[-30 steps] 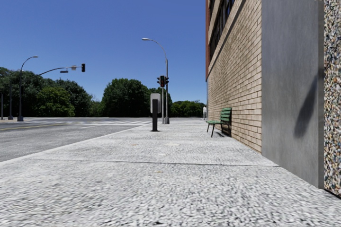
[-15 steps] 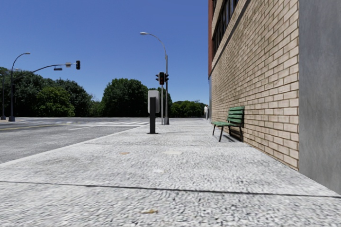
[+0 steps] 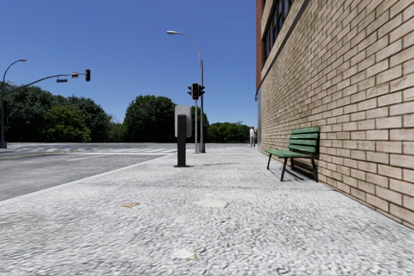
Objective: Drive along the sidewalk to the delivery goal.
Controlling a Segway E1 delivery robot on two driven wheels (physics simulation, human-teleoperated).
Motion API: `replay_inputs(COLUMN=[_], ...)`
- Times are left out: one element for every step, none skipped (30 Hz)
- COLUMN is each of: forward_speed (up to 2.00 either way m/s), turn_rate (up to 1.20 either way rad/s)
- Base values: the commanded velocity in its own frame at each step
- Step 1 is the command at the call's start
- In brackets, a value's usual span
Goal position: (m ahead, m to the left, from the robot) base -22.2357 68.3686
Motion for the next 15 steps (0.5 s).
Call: replay_inputs(forward_speed=[2.0, 2.0, 2.0, 2.0, 2.0, 2.0, 2.0, 2.0, 2.0, 2.0, 2.0, 2.0, 2.0, 2.0, 2.0], turn_rate=[0.0, 0.0, -0.78, -1.2, -1.2, -1.2, -1.2, -1.19, -0.13, -0.13, 0.0, 0.0, 0.0, 0.0, 0.0])
